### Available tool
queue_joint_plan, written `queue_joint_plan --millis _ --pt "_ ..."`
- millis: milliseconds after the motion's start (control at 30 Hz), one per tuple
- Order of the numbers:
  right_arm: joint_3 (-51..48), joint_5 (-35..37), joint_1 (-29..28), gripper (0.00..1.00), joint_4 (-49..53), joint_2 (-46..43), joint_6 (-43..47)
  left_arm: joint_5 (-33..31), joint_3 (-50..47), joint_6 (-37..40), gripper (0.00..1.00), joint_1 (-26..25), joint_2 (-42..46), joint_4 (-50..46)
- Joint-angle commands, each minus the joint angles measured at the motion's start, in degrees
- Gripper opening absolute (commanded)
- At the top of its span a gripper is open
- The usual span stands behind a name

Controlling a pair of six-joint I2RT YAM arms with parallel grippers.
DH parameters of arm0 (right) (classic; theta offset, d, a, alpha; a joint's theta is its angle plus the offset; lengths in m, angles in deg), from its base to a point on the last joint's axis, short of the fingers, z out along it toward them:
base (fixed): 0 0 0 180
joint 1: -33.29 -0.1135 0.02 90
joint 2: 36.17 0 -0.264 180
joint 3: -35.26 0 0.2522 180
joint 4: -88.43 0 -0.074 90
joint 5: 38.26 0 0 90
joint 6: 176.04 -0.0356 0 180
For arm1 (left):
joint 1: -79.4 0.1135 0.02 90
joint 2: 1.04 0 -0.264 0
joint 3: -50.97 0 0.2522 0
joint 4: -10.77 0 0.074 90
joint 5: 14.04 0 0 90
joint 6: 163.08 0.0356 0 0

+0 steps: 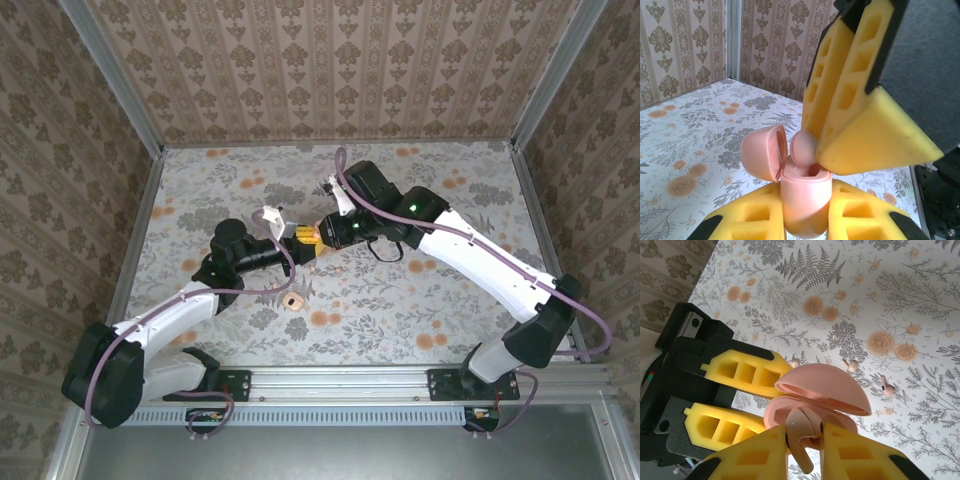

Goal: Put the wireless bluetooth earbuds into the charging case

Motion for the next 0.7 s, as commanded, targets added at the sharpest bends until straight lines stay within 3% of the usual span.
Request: queue_joint_plan --millis 0,233,500,667 --pt "-2.93 -3.28 1.76 0.2 -4.31 -1.85 -2.68 1.37 0.88 1.23 0.0 -0.36 1.21 2.61" --pt "-8.9 -7.52 5.33 0.2 -11.46 -5.19 -7.27 0.86 0.88 1.62 0.0 -0.36 1.17 2.05" --pt "-17.88 -7.38 11.4 0.21 -15.8 -11.43 -12.85 -4.11 1.32 4.29 0.0 0.24 1.94 -4.73" --pt "-24.17 -8.77 12.37 0.2 -18.89 -11.31 -14.08 -5.3 0.06 4.22 0.0 1.12 2.63 -5.49"
